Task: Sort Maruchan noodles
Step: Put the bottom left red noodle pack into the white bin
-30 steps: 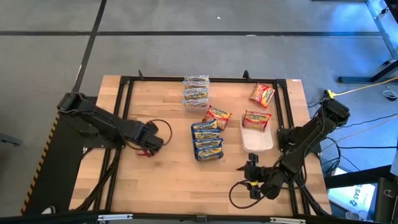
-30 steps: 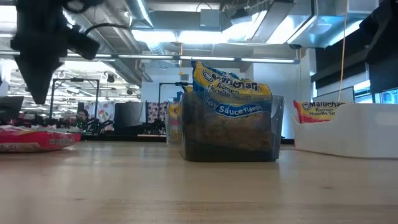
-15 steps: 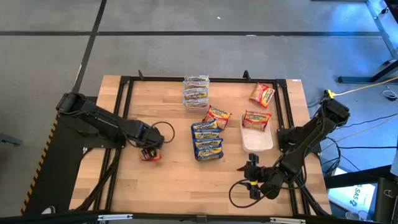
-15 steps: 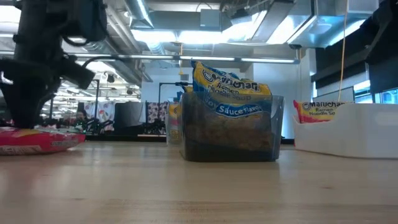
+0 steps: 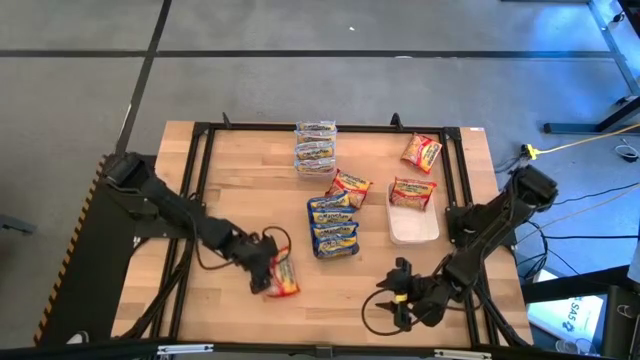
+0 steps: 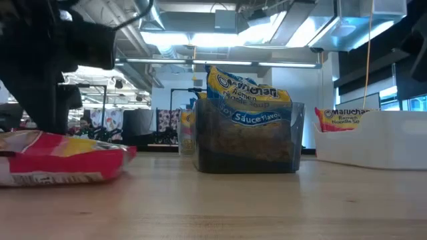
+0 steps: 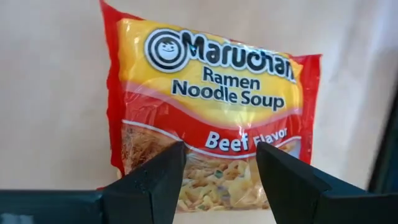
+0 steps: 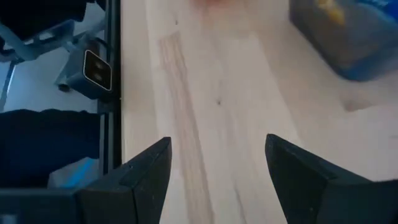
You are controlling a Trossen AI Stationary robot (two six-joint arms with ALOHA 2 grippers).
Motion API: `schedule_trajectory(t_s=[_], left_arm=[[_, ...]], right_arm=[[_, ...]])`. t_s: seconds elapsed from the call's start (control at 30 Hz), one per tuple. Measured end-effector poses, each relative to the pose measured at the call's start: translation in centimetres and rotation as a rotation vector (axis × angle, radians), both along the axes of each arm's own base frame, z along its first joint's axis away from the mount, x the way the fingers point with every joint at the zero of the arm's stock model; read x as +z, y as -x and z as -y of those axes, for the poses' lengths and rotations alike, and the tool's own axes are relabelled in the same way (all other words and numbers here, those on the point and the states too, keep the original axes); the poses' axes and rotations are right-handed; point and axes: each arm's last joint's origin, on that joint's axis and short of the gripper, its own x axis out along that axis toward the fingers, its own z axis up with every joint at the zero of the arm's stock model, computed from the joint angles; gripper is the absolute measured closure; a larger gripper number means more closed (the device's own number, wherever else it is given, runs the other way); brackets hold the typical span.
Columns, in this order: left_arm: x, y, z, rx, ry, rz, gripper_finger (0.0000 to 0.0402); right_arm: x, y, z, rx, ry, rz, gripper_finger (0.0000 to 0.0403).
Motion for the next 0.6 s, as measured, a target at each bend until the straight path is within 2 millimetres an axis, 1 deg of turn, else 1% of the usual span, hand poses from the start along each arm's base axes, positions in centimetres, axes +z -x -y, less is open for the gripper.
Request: schedule_trajectory(t_s=[0.1,0.17,0.3,0.37,0.47,0.6], left_arm=[[-0.4,-1.0,1.7,-0.026,0.007,0.054,0.0204],[-0.5,-1.8,2.7,-0.033,-0.018,0.07,0.0204],[-0.5,-3.6,5.0,-0.064,-0.055,0.121,0.0204],[-0.4,-4.6,6.3,-0.072,-0.064,0.146,0.0204],[-0.4,-6.0,8.0,-0.081,-0.076,0.17,0.0204],[0.0,-7.6,10.3,-0.128,-0.106,0.221,0.0204]], right_arm=[[-0.9,-0.7,-0.8,-0.005,-0.035,0.028,0.0167],[-1.4,-1.1,-1.2,-0.025,-0.058,0.04,0.0167],[-3.0,-2.1,-1.9,-0.069,-0.116,0.064,0.0167],[-3.6,-2.5,-2.3,-0.102,-0.173,0.082,0.0163],[-4.3,-3.2,-2.8,-0.137,-0.251,0.109,0.0147],[-5.2,-4.3,-3.2,-0.193,-0.341,0.154,0.0107]])
